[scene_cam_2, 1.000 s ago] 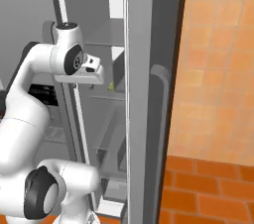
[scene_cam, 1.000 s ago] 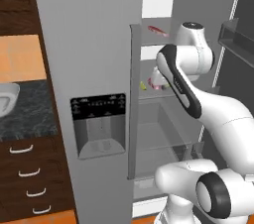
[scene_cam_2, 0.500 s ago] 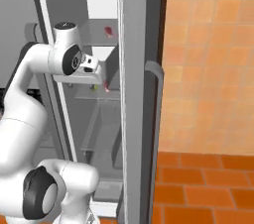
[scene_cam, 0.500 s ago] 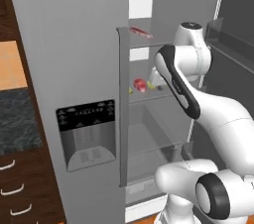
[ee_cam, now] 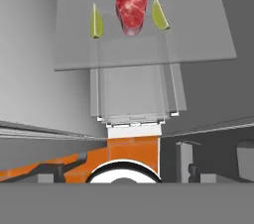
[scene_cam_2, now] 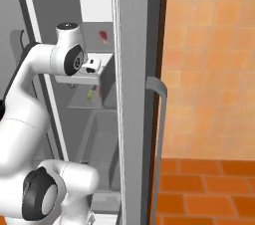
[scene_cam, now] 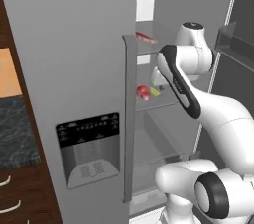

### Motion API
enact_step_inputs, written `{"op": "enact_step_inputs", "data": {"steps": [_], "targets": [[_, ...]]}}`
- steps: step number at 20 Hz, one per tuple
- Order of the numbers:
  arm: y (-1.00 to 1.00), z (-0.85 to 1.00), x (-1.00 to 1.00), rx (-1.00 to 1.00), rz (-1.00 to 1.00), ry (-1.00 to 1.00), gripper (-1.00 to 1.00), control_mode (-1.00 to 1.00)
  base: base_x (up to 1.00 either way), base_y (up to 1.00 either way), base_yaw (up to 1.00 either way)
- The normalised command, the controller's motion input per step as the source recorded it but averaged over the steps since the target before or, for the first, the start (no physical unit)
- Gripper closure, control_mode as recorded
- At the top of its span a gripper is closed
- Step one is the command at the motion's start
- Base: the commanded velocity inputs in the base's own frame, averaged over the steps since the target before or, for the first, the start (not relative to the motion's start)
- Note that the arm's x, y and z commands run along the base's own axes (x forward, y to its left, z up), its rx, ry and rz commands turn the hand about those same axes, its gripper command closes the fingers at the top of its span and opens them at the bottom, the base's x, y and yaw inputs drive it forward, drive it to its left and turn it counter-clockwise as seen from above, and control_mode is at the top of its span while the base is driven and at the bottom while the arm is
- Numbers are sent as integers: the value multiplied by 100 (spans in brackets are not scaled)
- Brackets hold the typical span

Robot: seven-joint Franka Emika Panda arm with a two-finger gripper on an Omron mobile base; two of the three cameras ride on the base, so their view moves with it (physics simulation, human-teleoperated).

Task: Place one lemon wedge and one steak in each tupperware on the nearby counter, to pack two identical lunches.

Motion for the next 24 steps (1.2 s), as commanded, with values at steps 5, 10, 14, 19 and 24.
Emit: {"op": "enact_step_inputs", "data": {"steps": [5,10,14,19,24], "targets": [[0,0,0,0,0,0,-100,100,42,0,0],[0,0,0,0,0,0,-100,100,18,-5,5],[0,0,0,0,0,0,-100,100,3,-13,8],[0,0,0,0,0,0,-100,100,0,-19,0],[0,0,0,0,0,0,-100,100,0,-33,0]]}}
